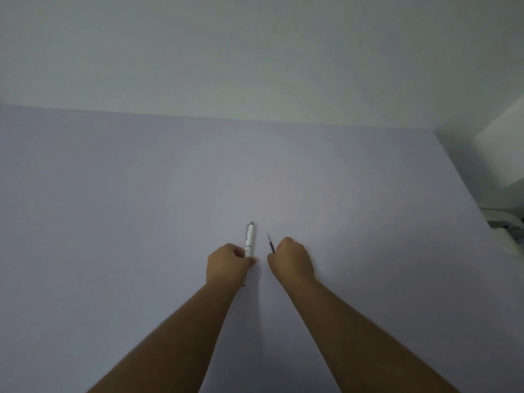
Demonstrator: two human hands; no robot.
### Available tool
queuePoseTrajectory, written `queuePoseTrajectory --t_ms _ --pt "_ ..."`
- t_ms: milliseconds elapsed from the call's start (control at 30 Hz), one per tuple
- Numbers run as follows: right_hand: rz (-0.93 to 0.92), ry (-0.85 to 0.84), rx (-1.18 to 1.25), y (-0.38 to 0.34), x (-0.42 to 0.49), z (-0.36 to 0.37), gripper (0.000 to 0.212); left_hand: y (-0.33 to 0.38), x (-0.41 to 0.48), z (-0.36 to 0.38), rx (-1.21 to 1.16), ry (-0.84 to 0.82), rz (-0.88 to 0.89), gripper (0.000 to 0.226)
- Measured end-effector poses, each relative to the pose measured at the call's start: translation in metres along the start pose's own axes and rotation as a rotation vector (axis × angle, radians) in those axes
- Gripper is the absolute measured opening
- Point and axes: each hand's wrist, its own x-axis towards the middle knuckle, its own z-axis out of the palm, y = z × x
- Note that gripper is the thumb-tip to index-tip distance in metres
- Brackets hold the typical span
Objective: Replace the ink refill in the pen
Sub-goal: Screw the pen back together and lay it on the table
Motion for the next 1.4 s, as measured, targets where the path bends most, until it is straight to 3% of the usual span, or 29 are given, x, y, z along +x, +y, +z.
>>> queuePoseTrajectory --t_ms 1400 --pt "-0.085 0.011 0.166 0.003 0.002 0.009 0.021 -0.014 0.018 0.013 0.025 0.016 -0.039 0.028"
